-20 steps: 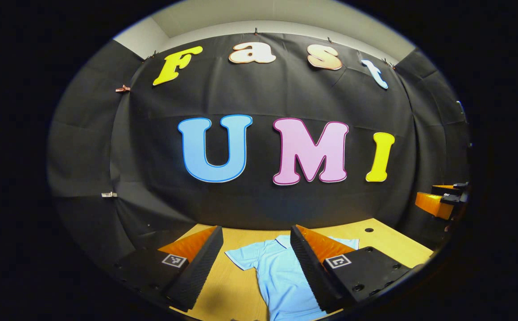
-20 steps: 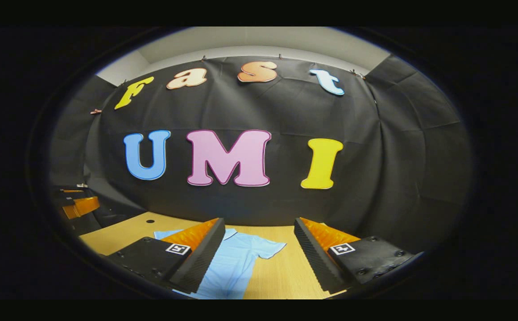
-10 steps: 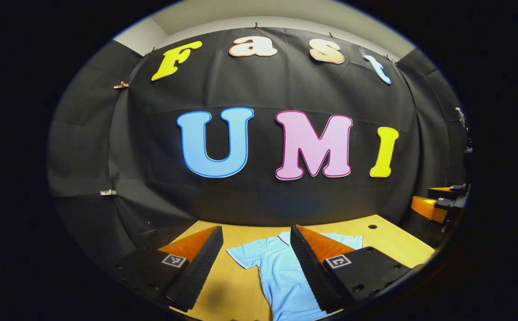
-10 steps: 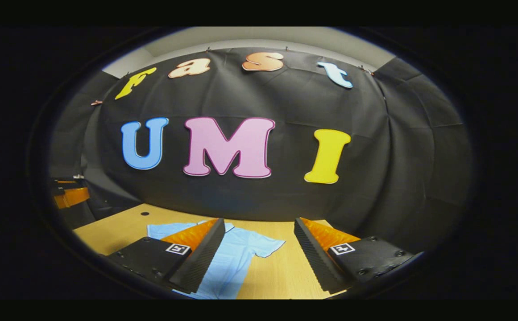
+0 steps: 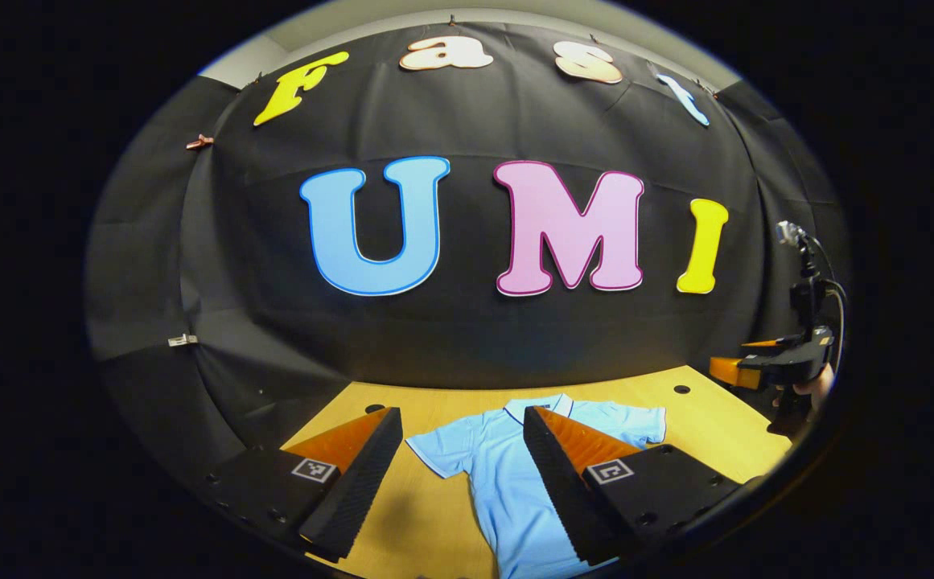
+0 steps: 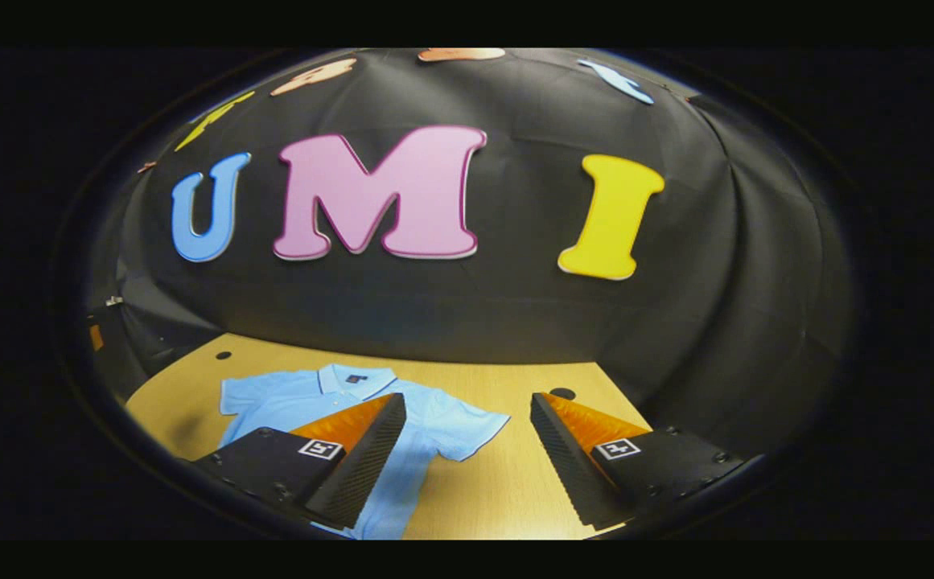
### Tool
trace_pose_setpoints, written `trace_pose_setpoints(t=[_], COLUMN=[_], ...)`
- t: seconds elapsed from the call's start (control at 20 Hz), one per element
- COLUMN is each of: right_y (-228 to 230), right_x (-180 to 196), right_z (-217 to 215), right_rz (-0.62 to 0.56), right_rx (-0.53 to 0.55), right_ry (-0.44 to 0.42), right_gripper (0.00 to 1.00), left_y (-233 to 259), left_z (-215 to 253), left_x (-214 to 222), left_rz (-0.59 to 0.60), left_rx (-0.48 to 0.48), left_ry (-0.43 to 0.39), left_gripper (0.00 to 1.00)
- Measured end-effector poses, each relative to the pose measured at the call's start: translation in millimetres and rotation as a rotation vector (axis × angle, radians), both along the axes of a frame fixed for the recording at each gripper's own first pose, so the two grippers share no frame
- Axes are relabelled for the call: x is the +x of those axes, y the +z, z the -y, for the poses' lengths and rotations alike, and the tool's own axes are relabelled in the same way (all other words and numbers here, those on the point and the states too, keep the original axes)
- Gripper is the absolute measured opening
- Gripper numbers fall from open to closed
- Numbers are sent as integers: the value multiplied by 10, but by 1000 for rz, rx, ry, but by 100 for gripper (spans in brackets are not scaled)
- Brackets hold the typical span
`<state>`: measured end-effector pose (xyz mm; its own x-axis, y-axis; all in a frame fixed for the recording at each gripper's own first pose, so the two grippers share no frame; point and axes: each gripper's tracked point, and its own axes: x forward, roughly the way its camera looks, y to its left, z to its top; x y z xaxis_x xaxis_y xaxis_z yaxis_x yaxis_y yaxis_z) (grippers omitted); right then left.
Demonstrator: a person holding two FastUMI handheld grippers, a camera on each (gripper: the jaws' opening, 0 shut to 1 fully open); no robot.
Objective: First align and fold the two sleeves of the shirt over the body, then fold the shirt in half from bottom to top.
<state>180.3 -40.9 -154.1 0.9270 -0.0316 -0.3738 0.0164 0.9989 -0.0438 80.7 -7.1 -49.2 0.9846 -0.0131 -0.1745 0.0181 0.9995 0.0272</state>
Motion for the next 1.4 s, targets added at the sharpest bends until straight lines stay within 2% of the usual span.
trace_pose_setpoints(t=[0.25,0.55,0.6,0.65,0.8,0.9,0.95,1.1,1.15,1.25,1.3,1.35,1.4], right_y=[-899,-1801,-1915,-2020,-2228,-2383,-2393,-2384,-2384,-2408,-2405,-2399,-2400], right_x=[634,1251,1315,1366,1488,1505,1504,1528,1534,1552,1552,1547,1562], right_z=[138,382,401,440,608,645,612,638,616,544,500,477,445], right_rz=[-186,-316,-334,-348,-368,-399,-398,-397,-395,-391,-388,-387,-382], right_rx=[36,7,16,25,21,54,88,101,99,93,98,100,96], right_ry=[-30,-84,-96,-107,-151,-180,-179,-204,-195,-171,-158,-152,-143], right_gripper=[97,98,97,97,95,97,97,95,89,84,74,70,54], left_y=[-195,-462,-509,-554,-656,-719,-727,-733,-730,-755,-773,-777,-785], left_z=[119,252,280,317,370,407,431,415,407,388,393,402,425], left_x=[344,681,708,734,745,790,823,934,964,1002,982,976,963], left_rz=[-51,-122,-137,-151,-179,-200,-207,-211,-209,-212,-215,-218,-220], left_rx=[-2,-48,-66,-82,-90,-99,-106,-123,-129,-133,-136,-142,-152], left_ry=[-5,-2,-1,-2,-3,-13,-20,-16,-11,1,3,2,-4], left_gripper=[97,97,93,98,97,98,97,97,98,97,97,97,97])
